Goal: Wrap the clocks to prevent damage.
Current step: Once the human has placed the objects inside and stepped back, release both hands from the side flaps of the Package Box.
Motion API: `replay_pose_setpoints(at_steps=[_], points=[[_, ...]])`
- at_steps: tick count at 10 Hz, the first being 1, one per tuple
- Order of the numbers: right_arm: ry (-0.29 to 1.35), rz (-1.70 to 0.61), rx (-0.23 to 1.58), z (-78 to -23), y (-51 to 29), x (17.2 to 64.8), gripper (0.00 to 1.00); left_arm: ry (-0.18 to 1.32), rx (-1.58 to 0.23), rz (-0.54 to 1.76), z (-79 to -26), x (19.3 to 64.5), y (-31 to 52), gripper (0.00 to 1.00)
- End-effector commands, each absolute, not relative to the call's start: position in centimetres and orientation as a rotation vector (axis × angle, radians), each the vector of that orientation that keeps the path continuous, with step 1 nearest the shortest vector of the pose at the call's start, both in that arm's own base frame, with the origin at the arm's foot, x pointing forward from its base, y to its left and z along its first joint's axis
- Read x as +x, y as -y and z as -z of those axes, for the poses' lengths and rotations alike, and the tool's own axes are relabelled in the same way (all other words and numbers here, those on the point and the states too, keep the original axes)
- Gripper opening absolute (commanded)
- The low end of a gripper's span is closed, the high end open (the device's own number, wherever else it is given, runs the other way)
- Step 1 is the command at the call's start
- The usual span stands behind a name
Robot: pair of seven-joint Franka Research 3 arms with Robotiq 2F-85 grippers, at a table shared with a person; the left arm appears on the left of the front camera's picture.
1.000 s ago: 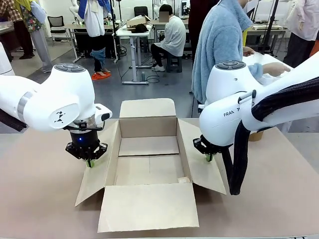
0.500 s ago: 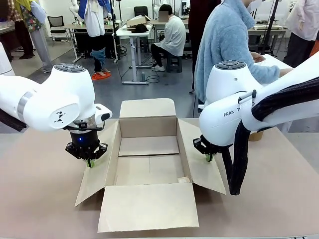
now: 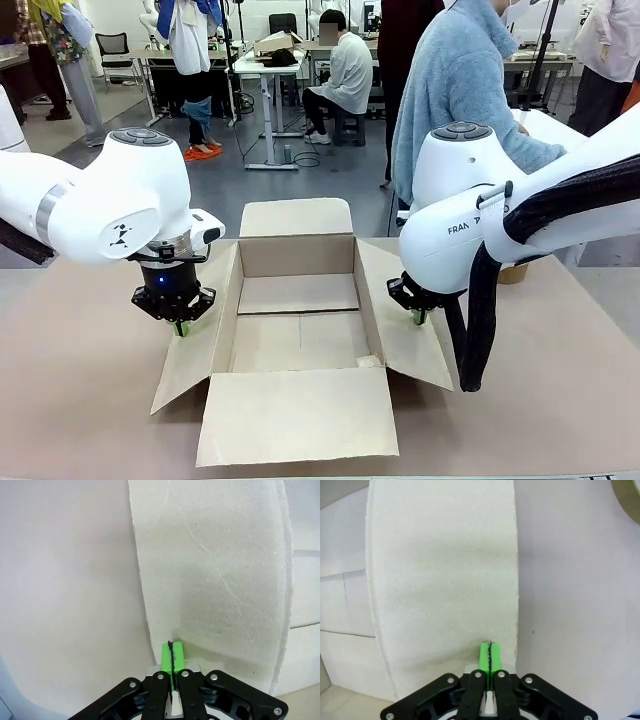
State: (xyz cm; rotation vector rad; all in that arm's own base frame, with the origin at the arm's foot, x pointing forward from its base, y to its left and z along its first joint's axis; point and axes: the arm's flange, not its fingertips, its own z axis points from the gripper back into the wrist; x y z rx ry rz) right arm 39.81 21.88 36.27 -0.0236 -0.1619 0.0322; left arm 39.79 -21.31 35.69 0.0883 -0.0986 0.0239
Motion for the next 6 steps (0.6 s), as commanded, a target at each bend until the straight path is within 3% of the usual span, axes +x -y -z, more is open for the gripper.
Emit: replay_pose_setpoints(at_steps=[1, 6], points=[[0.158, -0.030, -0.026, -36.20, -21.82, 39.79, 0.01, 0.103, 0.096, -0.014, -35.61, 39.76, 21.32, 0.00], [0.158, -0.030, -0.026, -36.20, -21.82, 39.79, 0.01, 0.103, 0.096, -0.014, -35.61, 39.76, 21.32, 0.00]])
